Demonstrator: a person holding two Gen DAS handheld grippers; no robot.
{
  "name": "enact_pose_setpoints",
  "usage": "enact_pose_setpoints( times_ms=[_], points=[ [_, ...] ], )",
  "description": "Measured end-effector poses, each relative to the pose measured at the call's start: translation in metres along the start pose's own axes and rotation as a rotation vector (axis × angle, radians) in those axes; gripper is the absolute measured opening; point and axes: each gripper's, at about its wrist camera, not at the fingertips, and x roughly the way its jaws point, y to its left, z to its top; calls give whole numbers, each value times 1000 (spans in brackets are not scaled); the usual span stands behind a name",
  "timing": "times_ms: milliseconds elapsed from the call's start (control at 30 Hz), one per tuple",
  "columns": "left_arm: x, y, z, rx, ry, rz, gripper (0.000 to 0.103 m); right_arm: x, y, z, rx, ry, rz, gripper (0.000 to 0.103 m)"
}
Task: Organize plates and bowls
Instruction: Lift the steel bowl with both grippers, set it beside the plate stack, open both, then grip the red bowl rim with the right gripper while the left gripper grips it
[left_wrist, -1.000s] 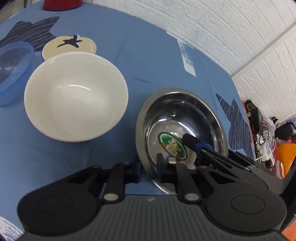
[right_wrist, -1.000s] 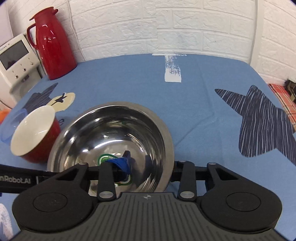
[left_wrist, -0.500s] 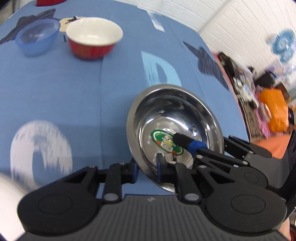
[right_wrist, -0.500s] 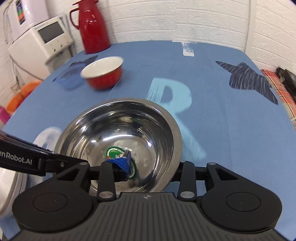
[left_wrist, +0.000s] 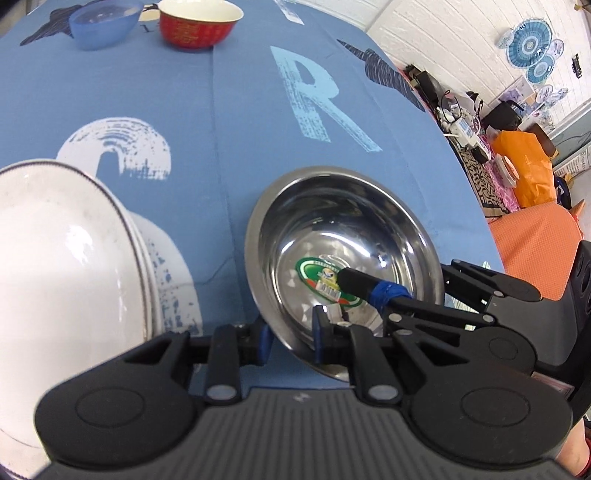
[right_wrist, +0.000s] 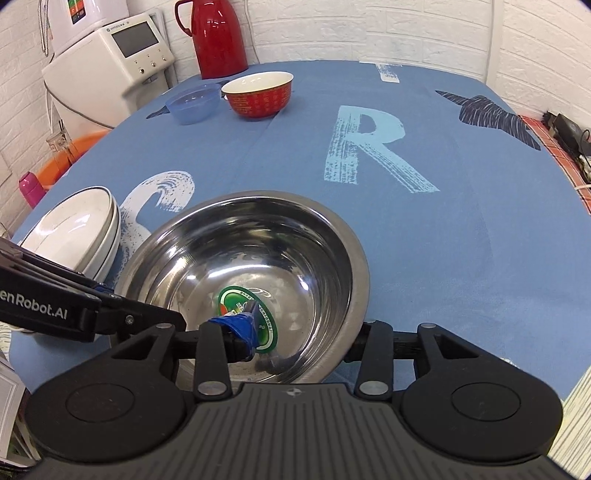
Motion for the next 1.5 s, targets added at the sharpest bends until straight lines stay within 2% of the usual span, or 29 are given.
enact_pose_setpoints(
  times_ms=[467, 500, 533, 600, 733, 800, 933, 1100, 1267, 1500],
  points=[
    [17, -3, 8, -4, 2, 12, 14, 4, -13, -1, 20, -11, -3, 29],
    [16, -2, 7, 1, 0, 11, 21, 3, -14, -2, 23, -8, 0, 29],
    [15, -2, 7, 1, -2, 7, 42, 1, -14, -2, 35, -7, 1, 29],
    [11, -2, 7, -7, -12, -24, 56, -1, -15, -4, 58, -1, 0, 29],
    [0, -7, 6, 19, -41, 2, 57, -12, -18, -9, 100, -19, -36, 30],
    [-7, -5, 5, 13, -46, -13, 57, -20, -23, -10, 138, -46, -54, 31],
    [-25, 0, 4, 2, -77, -42, 57, -36, -36, -8, 242, -88, -40, 32],
    [-58, 20, 8, -20, -144, -47, 58, -50, -35, -2, 252, -110, -13, 33],
    [-78, 63, 30, -101, -189, -7, 59, -43, -24, 26, 219, -87, 43, 34],
    [-80, 99, 97, -200, -233, -19, 59, -6, -4, 115, 117, -61, 59, 35]
  ],
)
